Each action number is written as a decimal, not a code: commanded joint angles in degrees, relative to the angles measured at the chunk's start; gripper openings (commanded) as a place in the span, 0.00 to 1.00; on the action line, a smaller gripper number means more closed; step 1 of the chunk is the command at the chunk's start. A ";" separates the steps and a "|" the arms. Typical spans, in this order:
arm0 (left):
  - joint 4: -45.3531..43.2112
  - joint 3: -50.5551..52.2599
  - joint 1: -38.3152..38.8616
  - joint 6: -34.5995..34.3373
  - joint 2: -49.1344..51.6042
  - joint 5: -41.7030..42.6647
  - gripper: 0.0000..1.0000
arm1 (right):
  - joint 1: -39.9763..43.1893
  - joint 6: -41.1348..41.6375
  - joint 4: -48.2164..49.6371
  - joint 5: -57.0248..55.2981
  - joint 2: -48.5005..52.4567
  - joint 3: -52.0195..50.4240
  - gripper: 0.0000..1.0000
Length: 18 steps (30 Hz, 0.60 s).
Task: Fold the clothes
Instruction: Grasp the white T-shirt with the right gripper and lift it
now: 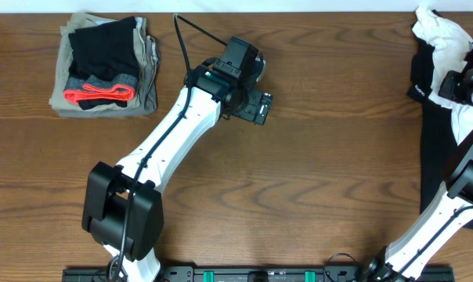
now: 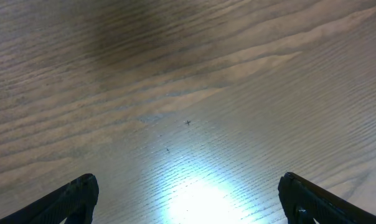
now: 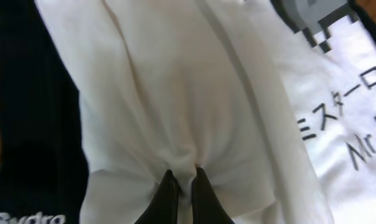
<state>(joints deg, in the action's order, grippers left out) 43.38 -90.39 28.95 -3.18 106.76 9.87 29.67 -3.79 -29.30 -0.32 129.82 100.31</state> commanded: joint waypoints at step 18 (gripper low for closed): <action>1.01 -1.64 -8.35 -0.55 -6.34 -0.76 0.94 | -12.20 1.22 -8.46 17.57 -29.33 0.83 0.01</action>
<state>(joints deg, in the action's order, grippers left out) 43.66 -90.39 23.20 -3.18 104.88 9.82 21.28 -3.33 -37.08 13.80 103.04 100.36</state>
